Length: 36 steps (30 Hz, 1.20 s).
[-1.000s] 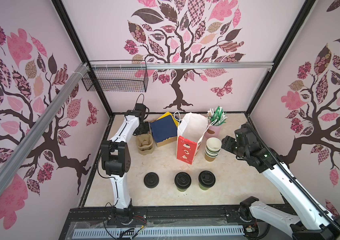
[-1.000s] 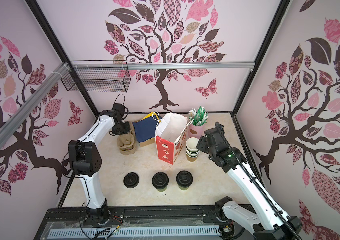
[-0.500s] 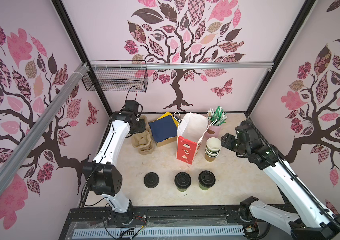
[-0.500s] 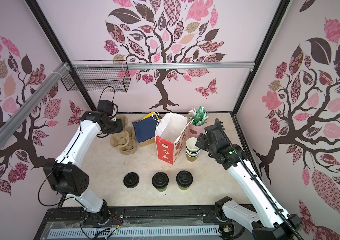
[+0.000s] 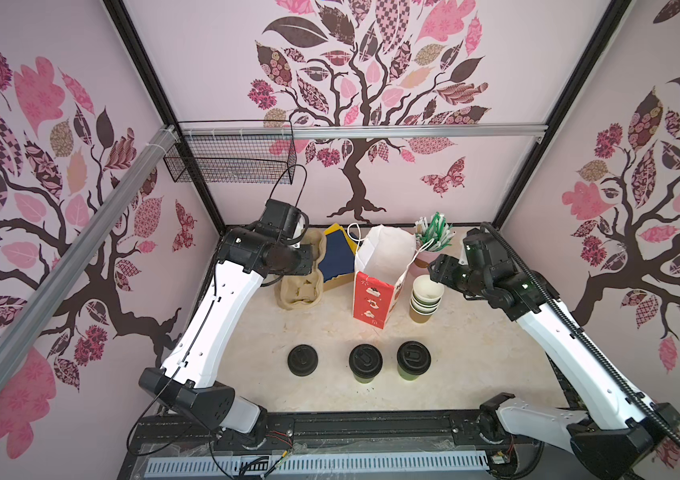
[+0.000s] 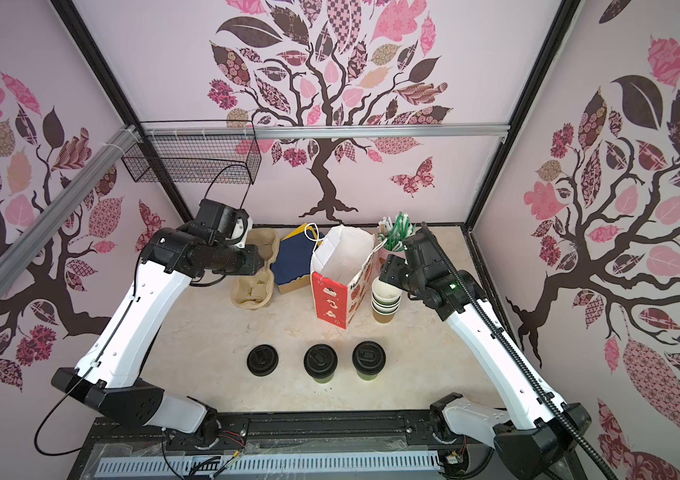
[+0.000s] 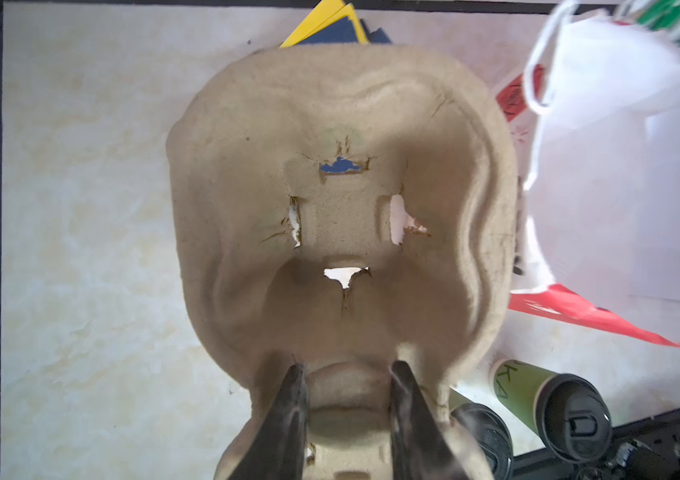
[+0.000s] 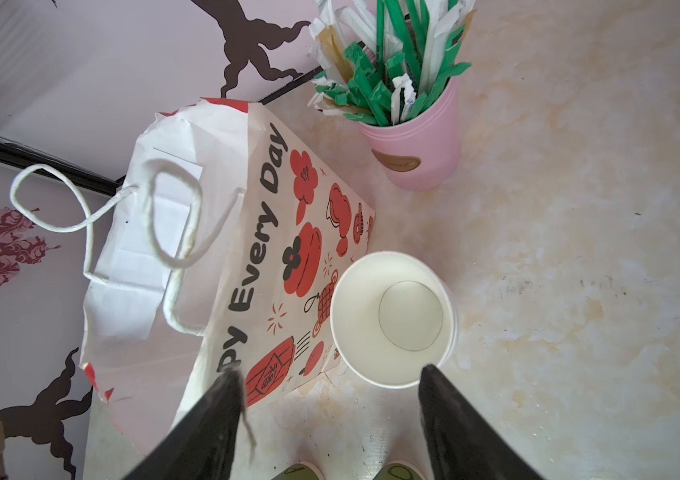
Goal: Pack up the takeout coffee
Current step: 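Lift the carrier toward the bag with left gripper while right reaches the handle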
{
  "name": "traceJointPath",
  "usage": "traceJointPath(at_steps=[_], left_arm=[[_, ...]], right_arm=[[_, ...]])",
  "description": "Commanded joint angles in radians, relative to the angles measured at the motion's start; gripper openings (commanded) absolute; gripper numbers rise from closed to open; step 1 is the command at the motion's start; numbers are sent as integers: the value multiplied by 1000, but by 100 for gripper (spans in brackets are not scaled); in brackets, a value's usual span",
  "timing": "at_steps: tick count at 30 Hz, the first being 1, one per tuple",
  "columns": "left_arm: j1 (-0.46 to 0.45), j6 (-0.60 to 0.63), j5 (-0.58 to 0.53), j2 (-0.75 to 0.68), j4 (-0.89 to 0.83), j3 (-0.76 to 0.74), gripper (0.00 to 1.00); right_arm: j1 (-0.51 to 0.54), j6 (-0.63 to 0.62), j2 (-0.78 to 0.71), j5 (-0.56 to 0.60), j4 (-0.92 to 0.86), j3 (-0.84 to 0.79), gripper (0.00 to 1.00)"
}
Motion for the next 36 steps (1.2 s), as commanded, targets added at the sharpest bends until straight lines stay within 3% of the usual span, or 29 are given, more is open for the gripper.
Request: traceJointPath(at_steps=[1, 13, 24, 29, 36], left_arm=[[-60, 15, -10, 27, -46, 130, 21], [-228, 15, 19, 284, -12, 498, 21], [-250, 12, 10, 358, 83, 538, 20], [-250, 25, -29, 341, 103, 515, 20], [-250, 18, -69, 300, 98, 465, 20]], right_arm=[[3, -22, 3, -8, -3, 31, 71], [2, -35, -23, -6, -36, 59, 71], [15, 51, 34, -259, -13, 111, 66], [92, 54, 97, -187, 7, 131, 65], [144, 80, 183, 18, -23, 170, 58]])
